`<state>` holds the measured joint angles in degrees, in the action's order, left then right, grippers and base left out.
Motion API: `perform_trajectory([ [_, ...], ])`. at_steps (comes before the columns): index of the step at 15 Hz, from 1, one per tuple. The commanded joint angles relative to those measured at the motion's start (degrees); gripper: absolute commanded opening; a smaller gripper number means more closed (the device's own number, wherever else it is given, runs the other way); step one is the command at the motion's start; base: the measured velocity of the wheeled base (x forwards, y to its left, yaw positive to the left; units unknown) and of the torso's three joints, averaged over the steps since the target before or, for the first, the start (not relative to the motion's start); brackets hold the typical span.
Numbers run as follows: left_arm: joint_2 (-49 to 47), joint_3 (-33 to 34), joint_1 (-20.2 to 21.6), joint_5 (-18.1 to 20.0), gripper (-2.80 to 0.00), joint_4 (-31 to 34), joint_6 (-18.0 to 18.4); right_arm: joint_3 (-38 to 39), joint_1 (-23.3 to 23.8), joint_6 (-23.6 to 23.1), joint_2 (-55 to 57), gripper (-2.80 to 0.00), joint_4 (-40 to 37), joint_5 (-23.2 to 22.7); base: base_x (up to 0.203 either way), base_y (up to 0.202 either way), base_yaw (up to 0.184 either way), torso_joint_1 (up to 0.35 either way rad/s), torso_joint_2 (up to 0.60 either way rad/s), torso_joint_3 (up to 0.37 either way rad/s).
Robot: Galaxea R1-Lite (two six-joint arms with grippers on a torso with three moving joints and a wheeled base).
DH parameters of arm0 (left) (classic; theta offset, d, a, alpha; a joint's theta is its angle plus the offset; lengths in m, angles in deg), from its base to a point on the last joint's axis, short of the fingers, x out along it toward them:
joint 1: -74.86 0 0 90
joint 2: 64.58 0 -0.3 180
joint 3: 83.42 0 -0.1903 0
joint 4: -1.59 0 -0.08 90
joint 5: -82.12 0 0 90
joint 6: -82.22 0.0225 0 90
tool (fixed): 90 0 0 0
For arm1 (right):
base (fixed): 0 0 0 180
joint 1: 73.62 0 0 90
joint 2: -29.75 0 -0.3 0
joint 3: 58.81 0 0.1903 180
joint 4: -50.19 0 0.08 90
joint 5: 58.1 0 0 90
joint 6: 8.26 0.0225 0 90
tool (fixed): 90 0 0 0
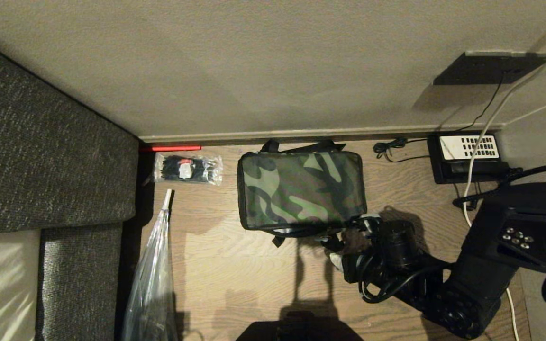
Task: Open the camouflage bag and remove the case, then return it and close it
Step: Open the top of the storage box
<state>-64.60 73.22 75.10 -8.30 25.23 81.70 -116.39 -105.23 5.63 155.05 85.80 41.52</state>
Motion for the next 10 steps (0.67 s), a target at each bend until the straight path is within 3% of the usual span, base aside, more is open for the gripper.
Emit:
perform_trajectory([
  [1,0.1,0.2,0.0,0.0,-2.80,0.0,0.0,-0.1,-0.1,0.1,1.5,0.00,0.4,0.0,0.000,0.000,0.000,0.000,0.00,0.000],
  [8,0.1,0.2,0.0,0.0,-2.80,0.0,0.0,-0.1,-0.1,0.1,1.5,0.00,0.4,0.0,0.000,0.000,0.000,0.000,0.00,0.000],
  [10,0.1,0.2,0.0,0.0,-2.80,0.0,0.0,-3.0,-0.7,4.7,4.0,0.00,3.3,1.2,0.000,0.000,0.000,0.000,0.00,0.000],
])
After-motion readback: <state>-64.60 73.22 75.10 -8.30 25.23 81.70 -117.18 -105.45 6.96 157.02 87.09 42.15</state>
